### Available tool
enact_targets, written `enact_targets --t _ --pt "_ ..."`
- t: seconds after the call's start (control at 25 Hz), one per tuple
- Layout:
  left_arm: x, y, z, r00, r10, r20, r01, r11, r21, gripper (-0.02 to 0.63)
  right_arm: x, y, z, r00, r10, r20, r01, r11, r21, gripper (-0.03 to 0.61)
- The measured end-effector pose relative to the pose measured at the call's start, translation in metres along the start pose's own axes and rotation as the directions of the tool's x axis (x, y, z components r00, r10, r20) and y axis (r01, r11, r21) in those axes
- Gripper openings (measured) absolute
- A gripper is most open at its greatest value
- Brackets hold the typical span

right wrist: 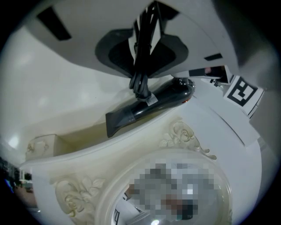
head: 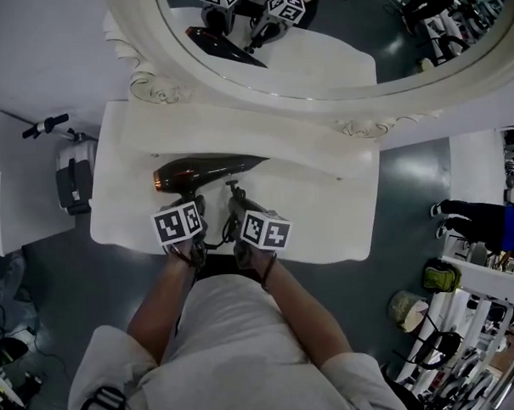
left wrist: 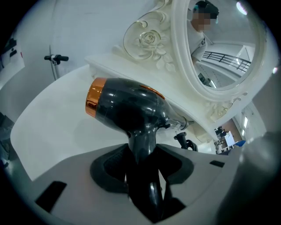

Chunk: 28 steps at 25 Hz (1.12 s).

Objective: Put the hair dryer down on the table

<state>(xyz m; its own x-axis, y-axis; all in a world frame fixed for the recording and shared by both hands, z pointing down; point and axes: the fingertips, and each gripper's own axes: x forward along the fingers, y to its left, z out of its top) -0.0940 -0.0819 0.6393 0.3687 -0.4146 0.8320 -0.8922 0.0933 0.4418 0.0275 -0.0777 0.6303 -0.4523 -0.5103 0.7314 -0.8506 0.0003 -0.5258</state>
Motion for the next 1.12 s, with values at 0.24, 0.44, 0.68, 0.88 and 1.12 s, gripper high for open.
enact_targets --t 0.24,0.44,0.68,0.88,1.12 --pt "0.006 0.004 -0.001 1.0 0.017 -0.012 -0.016 0.999 0.037 0.184 -0.015 0.003 0.0 0.998 -0.017 0.058 0.018 1.0 -0.015 0.106" --pt "0.008 0.007 0.002 0.999 0.039 -0.012 -0.038 0.995 0.087 0.184 -0.018 0.0 -0.005 0.997 -0.022 0.068 0.022 1.0 0.008 0.107" --pt "0.013 0.006 0.003 0.999 0.052 -0.017 -0.049 0.988 0.146 0.186 -0.021 -0.005 -0.007 0.996 -0.042 0.078 0.041 0.999 0.011 0.107" --pt "0.013 0.009 0.001 0.997 0.078 -0.016 -0.074 0.98 0.185 0.186 -0.02 -0.005 -0.014 0.996 -0.046 0.071 0.045 0.999 0.019 0.107" --pt "0.018 0.013 0.002 0.995 0.102 -0.005 -0.098 0.97 0.223 0.186 -0.02 -0.004 -0.015 0.996 -0.055 0.073 0.054 0.998 0.011 0.106"
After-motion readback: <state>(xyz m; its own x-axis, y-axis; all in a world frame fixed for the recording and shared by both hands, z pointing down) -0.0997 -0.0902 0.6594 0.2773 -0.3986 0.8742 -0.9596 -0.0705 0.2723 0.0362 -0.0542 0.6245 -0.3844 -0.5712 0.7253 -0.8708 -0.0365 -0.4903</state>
